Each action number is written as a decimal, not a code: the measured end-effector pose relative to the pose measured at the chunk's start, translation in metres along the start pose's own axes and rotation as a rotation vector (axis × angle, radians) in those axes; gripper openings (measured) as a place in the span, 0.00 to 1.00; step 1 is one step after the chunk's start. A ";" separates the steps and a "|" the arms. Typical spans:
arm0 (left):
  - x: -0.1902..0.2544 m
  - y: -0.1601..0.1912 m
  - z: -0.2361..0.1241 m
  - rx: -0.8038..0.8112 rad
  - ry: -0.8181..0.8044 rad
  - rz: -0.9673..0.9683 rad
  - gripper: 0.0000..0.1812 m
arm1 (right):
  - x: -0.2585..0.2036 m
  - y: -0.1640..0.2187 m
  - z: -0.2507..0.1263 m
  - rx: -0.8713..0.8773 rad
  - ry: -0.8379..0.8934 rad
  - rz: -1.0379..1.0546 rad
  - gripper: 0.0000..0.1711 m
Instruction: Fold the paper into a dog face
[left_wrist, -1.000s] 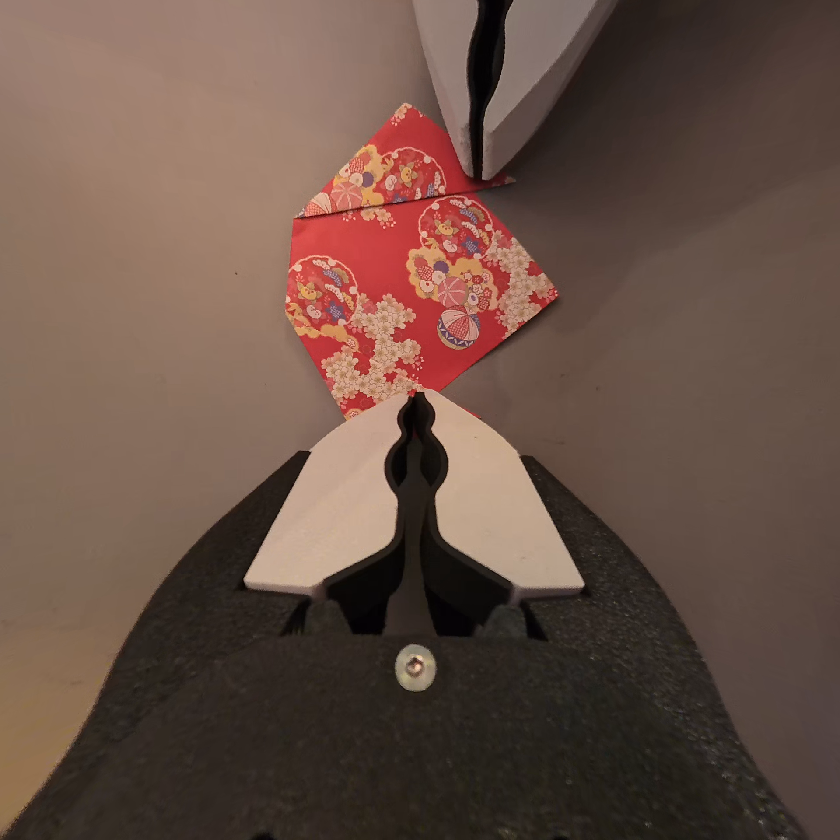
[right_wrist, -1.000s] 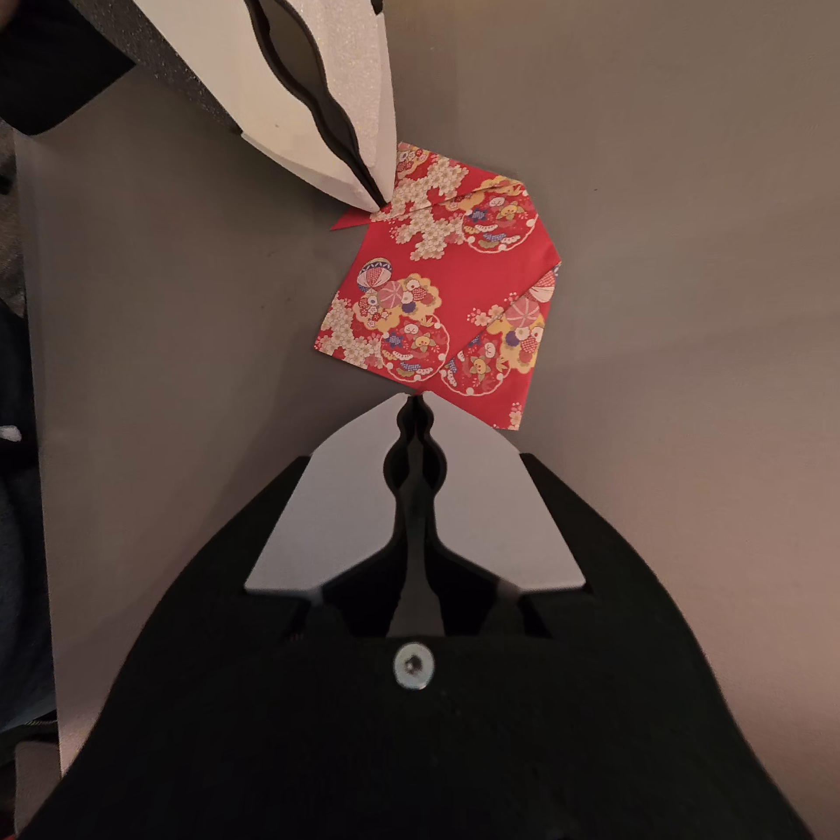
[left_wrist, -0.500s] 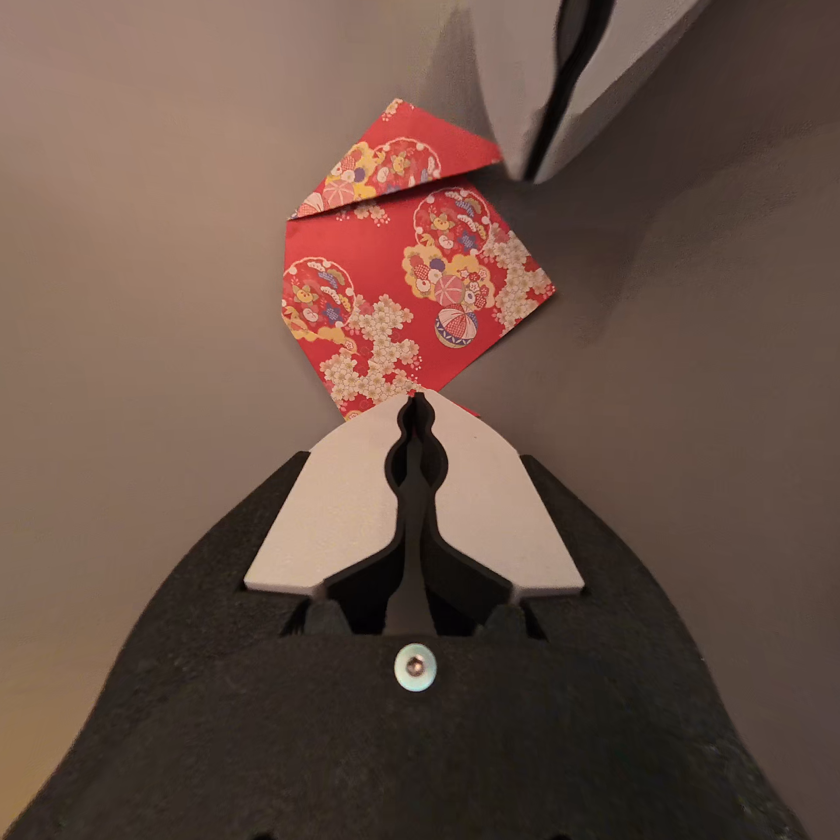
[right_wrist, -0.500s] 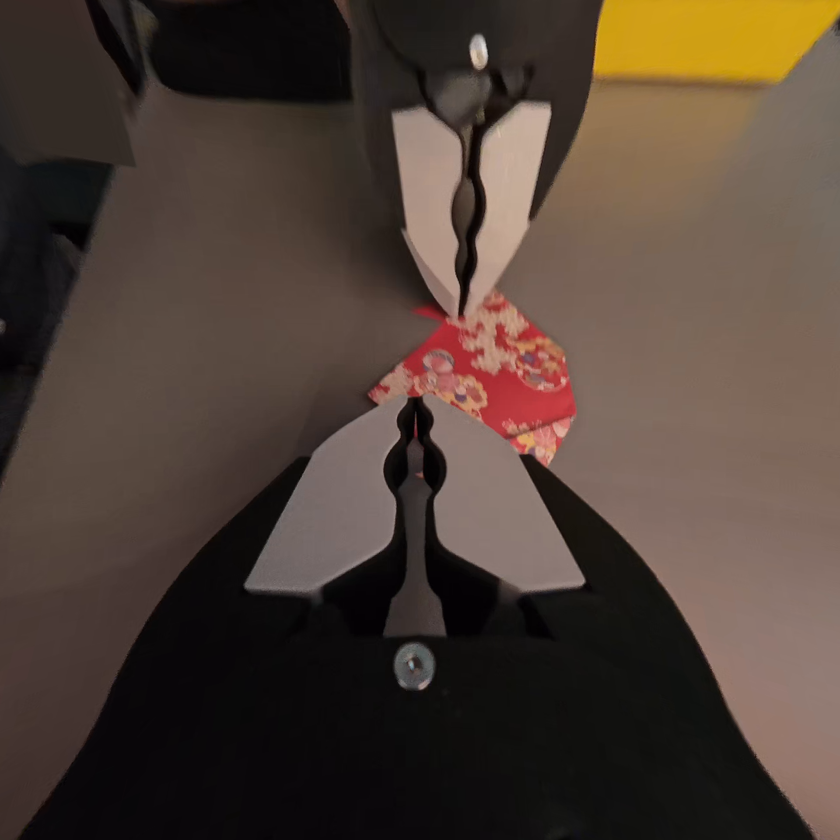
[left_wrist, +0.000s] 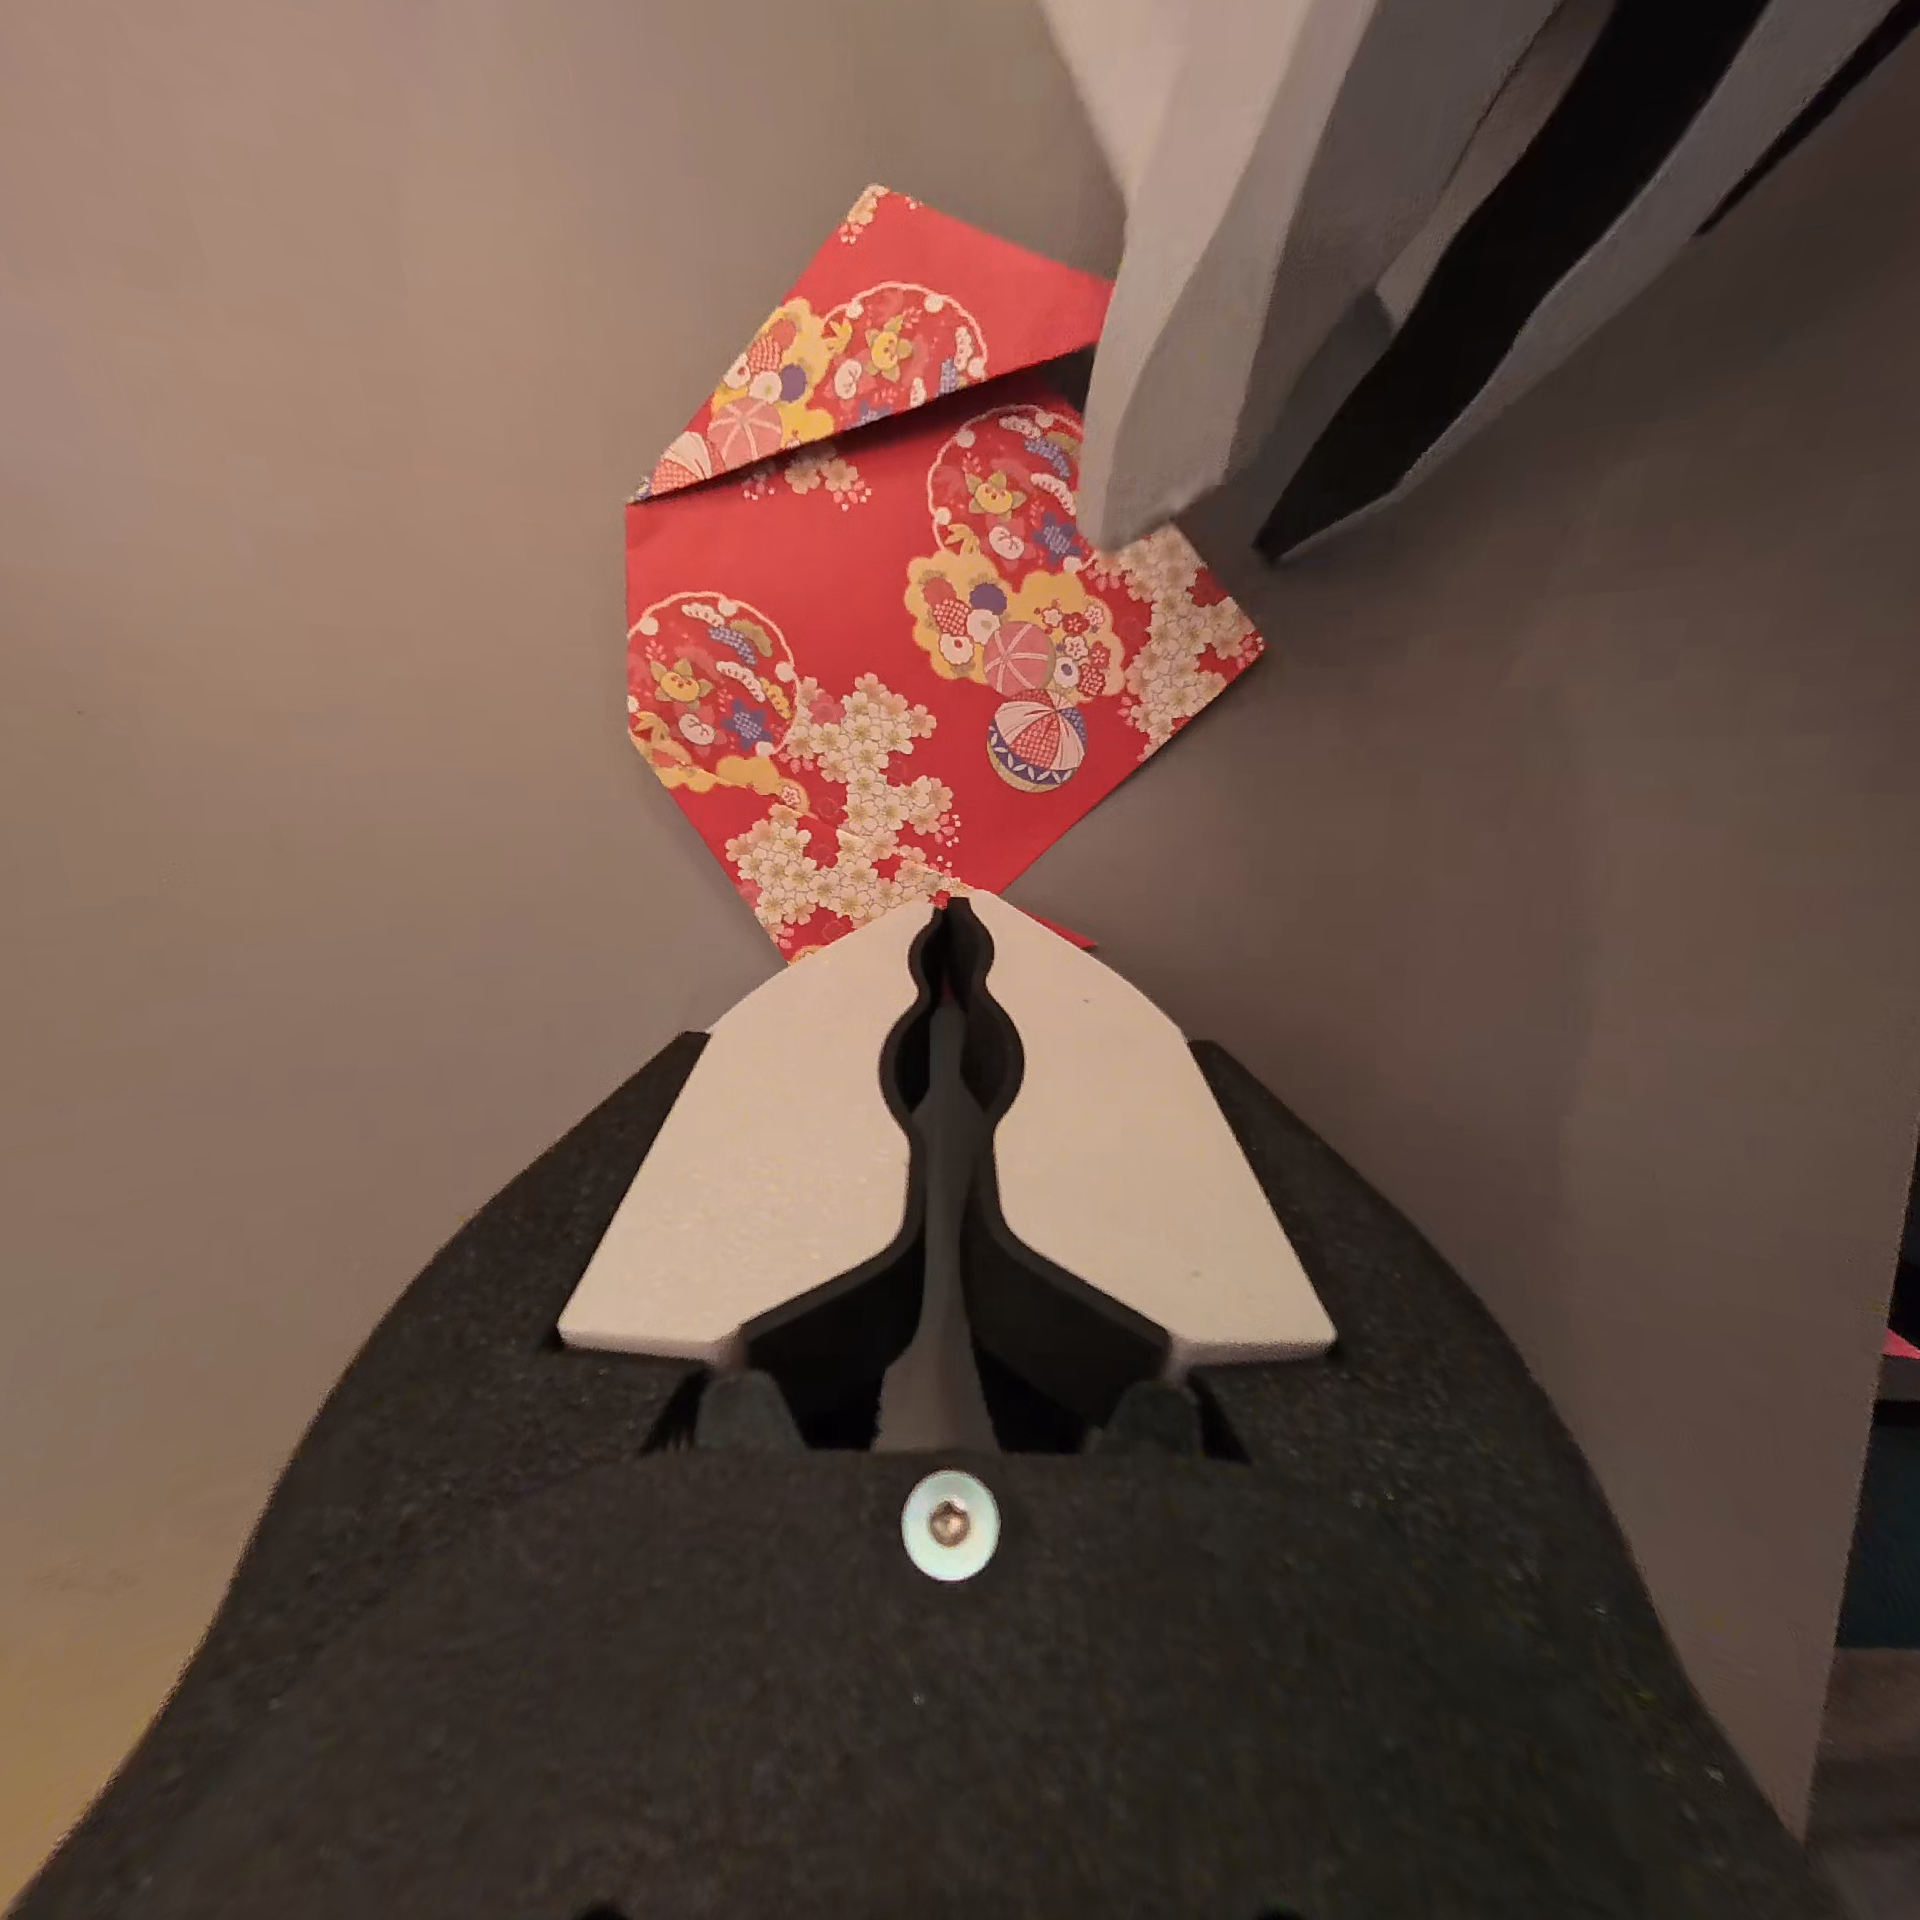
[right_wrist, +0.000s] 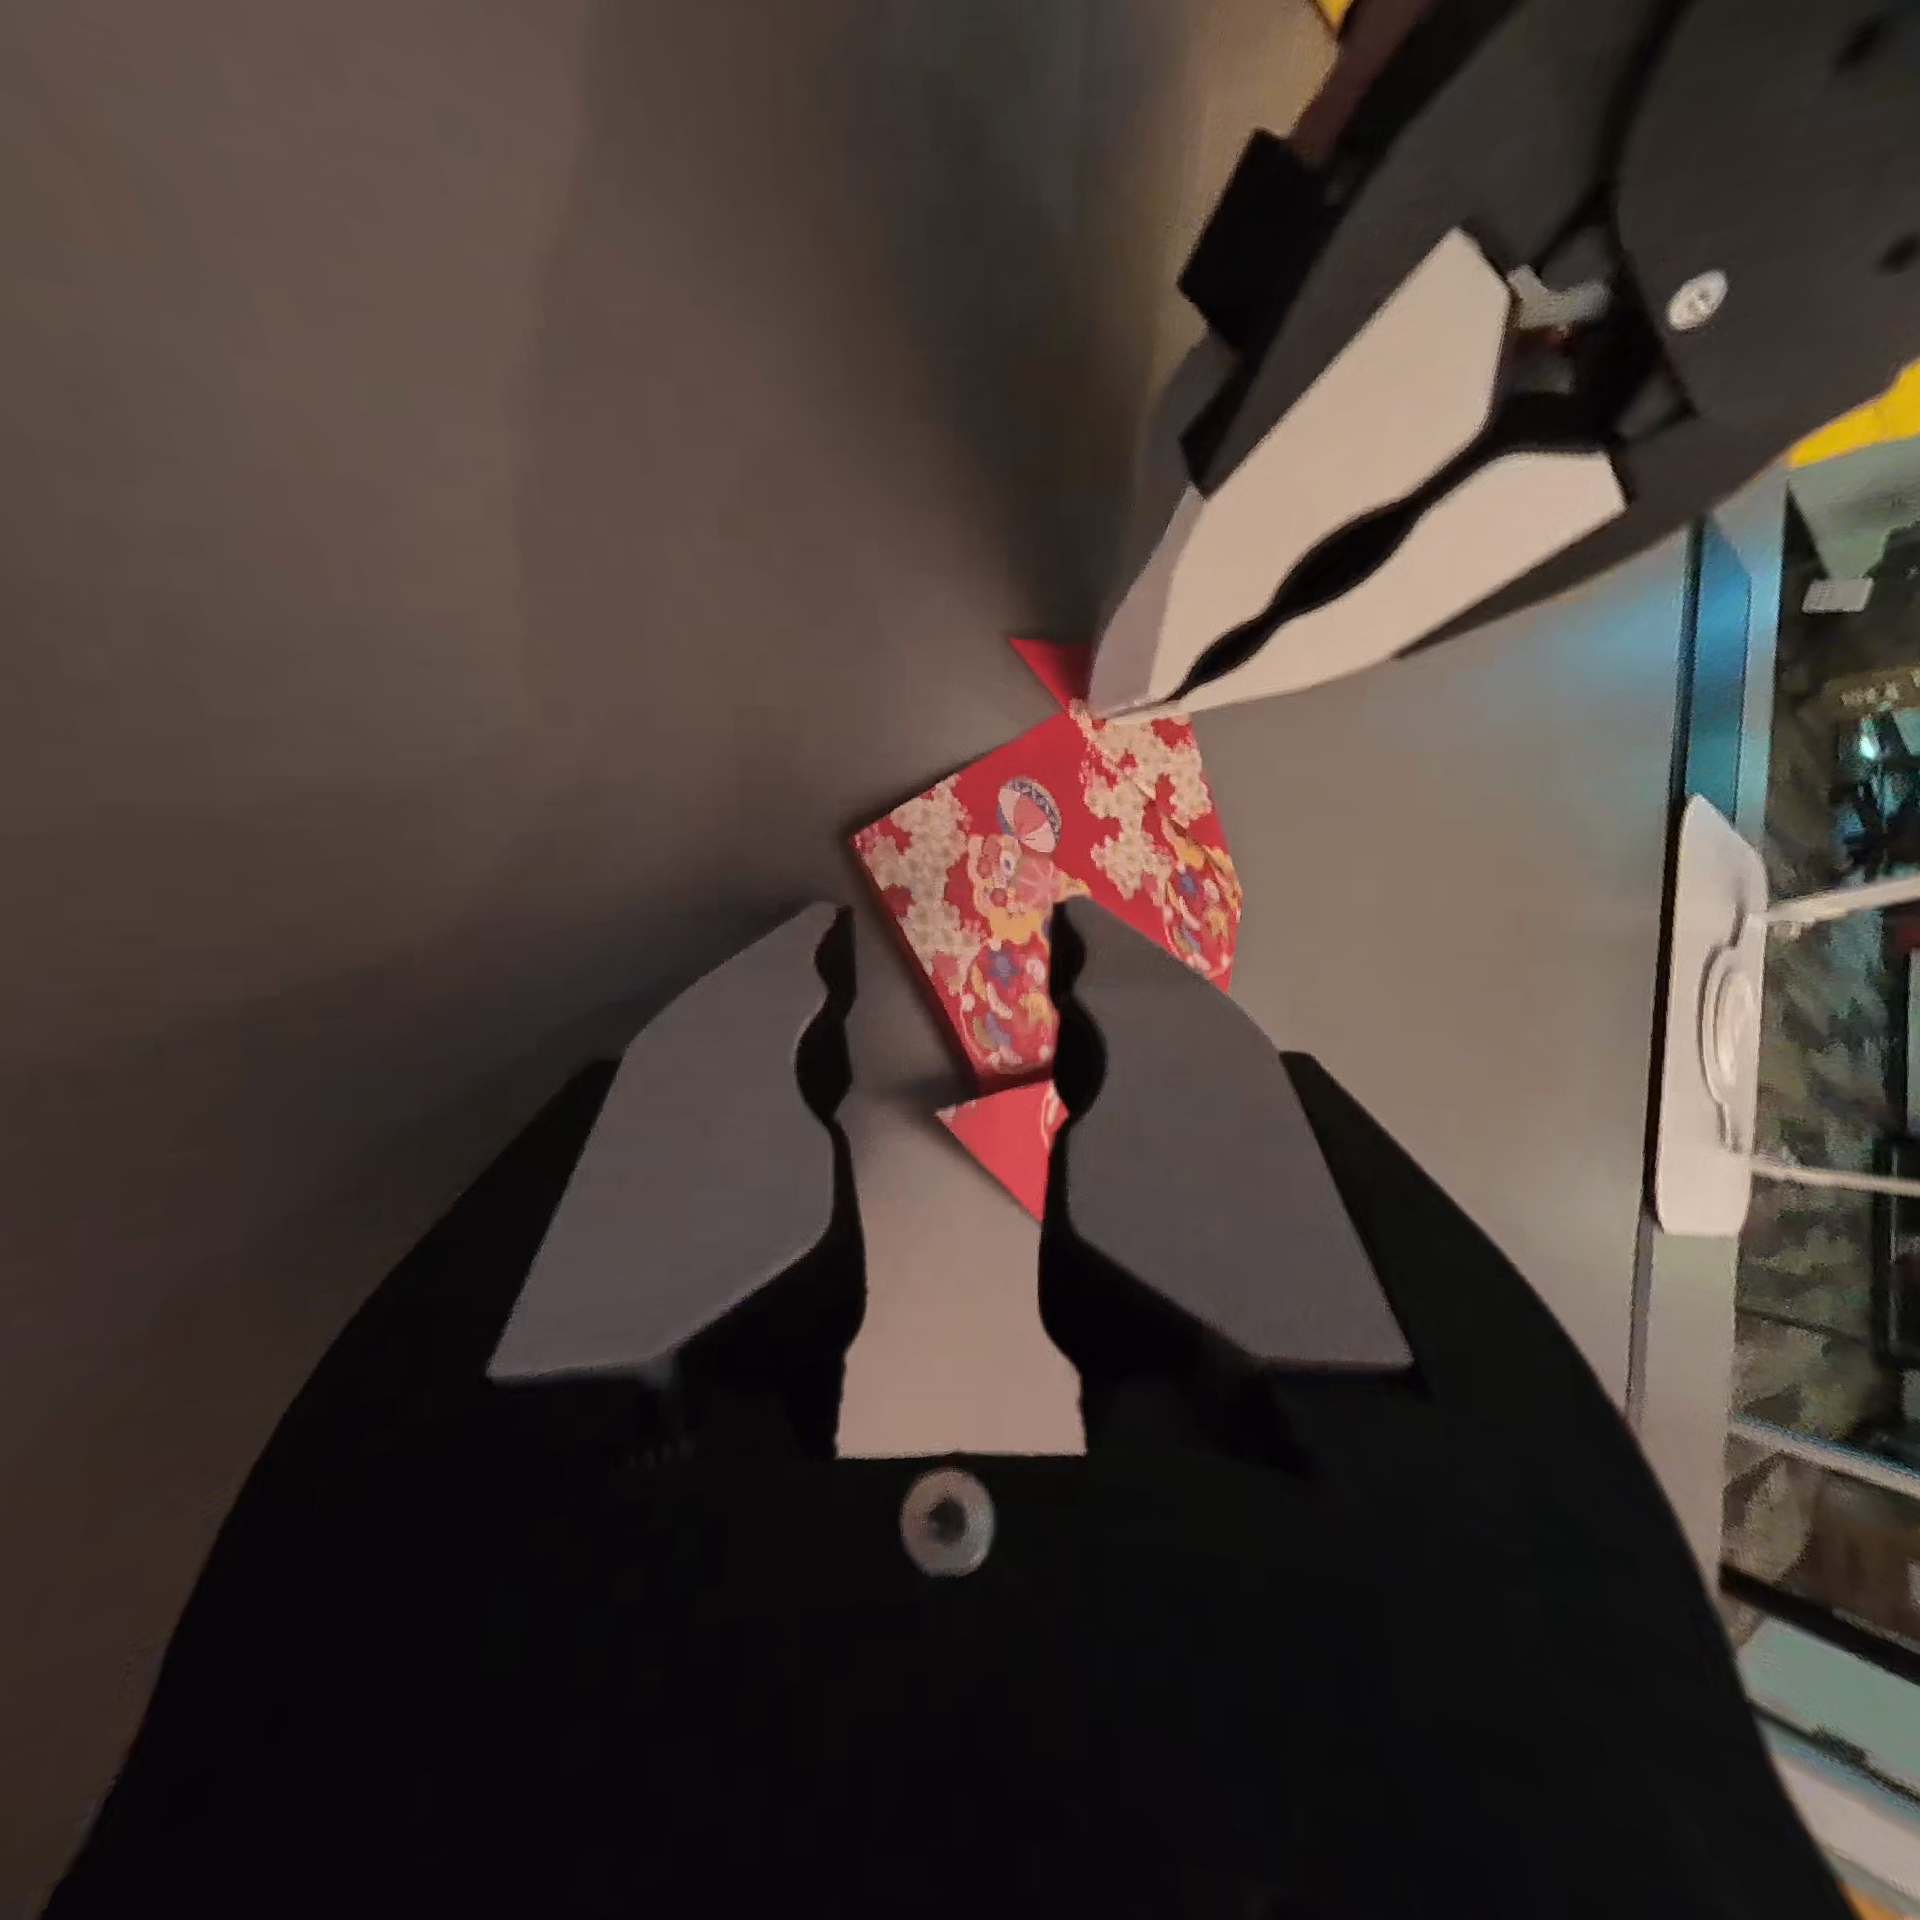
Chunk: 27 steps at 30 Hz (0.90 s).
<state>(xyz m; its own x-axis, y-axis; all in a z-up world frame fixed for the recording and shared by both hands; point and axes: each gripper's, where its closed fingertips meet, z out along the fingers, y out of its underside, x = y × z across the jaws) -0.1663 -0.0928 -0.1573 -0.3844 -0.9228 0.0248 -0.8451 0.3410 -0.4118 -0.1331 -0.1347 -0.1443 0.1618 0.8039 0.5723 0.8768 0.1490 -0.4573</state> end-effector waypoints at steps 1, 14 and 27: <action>0.000 0.000 0.000 0.002 0.006 0.011 0.00 | -0.001 -0.002 0.002 0.010 -0.010 -0.025 0.20; 0.001 0.001 0.002 -0.036 0.046 0.085 0.00 | -0.004 0.002 0.010 -0.028 -0.078 -0.147 0.03; 0.000 -0.004 -0.013 0.012 -0.046 0.096 0.17 | 0.015 -0.010 -0.005 0.151 -0.161 0.193 0.03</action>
<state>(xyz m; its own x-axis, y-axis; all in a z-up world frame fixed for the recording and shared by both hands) -0.1675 -0.0919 -0.1433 -0.4457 -0.8933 -0.0575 -0.8004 0.4264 -0.4214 -0.1371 -0.1271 -0.1281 0.2349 0.9049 0.3549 0.7573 0.0585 -0.6504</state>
